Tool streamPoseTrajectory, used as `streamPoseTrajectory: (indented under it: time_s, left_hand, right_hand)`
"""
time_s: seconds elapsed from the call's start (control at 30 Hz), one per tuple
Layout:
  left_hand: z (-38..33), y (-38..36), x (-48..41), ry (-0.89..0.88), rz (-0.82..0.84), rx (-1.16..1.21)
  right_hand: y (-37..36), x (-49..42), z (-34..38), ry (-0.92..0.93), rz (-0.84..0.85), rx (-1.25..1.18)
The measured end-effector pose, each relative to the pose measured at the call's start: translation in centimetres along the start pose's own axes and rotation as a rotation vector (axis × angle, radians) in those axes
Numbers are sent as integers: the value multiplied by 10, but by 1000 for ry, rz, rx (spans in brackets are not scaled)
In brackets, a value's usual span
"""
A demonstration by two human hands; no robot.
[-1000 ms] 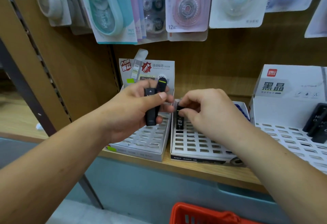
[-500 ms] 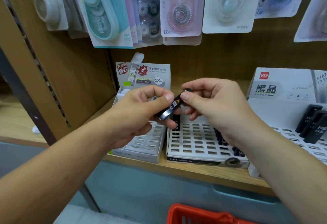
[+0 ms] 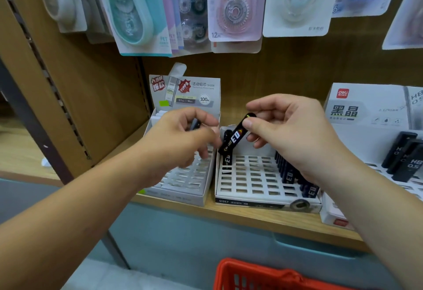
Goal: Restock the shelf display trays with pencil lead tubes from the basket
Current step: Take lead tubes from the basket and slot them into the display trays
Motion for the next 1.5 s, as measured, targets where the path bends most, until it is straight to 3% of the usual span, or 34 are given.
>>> streamPoseTrajectory:
  time_s: [0.13,0.37,0.43,0.6,0.87,1.0,1.17,1.37,1.5]
  left_hand:
    - [4,10,-3,36,-19,150]
    - [13,19,-10,128,-146,-44]
    - [14,16,-10,144,-132,13]
    - [12,7,-6,19,91,162]
    - [14,12,-5,-50,33,68]
    - [4,10,-2,-121,-25,-36]
    - [-24,-14,-10,-255,-29,-60]
    - [-53,-83,-32,-330,30,-107]
    - [-69,-145,-41,-324,106,-157]
  right_hand:
    - [-6,2,-1,-11,22,162]
    - [-22,-2,-6,3,65,350]
    - [-23,-4,-6,12,91,358]
    - [-23,-9,-12,18,66,404]
    - [-26,-8,-14,-27,107,430]
    - [-25,-7,-9,-53,259,554]
    - [13,2,13,25,160,526]
    - [99,34,7,-10,20,364]
    - [177,71,-6,-85,-90,381]
Point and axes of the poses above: each hand's wrist, its own x-axis away from the middle knuckle, its own y-axis out of the back of the hand, z = x × y, the point moved 3 cm from there along -x, towards the middle knuckle, and after that the axes turned 11 degrees about z, right-handed, at the moved point
